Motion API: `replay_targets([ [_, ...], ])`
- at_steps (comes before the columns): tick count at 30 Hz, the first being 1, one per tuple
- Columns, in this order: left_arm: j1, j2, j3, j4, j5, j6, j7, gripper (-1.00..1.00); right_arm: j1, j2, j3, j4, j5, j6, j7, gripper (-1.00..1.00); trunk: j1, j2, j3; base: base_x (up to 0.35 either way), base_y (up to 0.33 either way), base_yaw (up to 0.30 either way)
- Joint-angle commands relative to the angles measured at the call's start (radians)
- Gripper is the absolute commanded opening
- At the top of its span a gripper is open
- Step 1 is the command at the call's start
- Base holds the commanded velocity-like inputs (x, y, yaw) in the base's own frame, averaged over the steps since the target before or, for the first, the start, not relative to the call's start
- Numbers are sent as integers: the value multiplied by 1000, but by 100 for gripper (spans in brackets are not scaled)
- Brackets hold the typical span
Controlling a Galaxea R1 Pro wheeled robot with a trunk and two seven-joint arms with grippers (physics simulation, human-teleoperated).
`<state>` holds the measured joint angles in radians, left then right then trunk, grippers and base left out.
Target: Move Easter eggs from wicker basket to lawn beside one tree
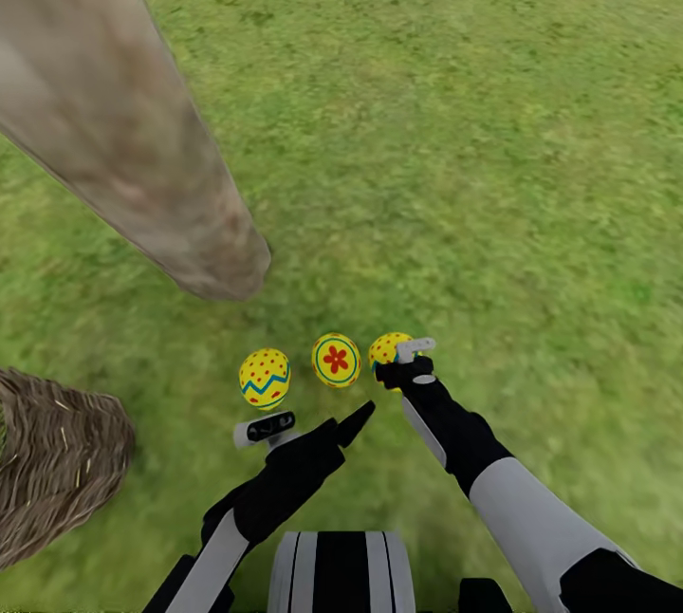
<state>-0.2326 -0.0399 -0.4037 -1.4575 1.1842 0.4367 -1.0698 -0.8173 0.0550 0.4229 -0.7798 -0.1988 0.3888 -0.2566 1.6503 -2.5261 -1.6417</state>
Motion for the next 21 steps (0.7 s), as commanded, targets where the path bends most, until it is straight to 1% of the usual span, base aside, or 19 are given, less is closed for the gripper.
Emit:
replay_targets([
  [1, -1, 0, -1, 0, 8, 10, -1, 100, 0, -1, 5, 17, -19, 1, -9, -100, 0, 0, -1, 0, 0, 0],
  [14, -1, -1, -1, 0, 8, 9, 1, 100, 0, -1, 5, 16, -19, 1, -13, -100, 0, 0, -1, 0, 0, 0],
  [18, -1, -1, -1, 0, 8, 9, 1, 100, 1, -1, 5, 16, -19, 2, -15, -100, 2, -1, -16, 0, 0, 0],
  [21, -1, -1, -1, 1, 8, 8, 1, 100, 0, -1, 5, 16, -19, 2, -15, -100, 2, -1, -16, 0, 0, 0],
])
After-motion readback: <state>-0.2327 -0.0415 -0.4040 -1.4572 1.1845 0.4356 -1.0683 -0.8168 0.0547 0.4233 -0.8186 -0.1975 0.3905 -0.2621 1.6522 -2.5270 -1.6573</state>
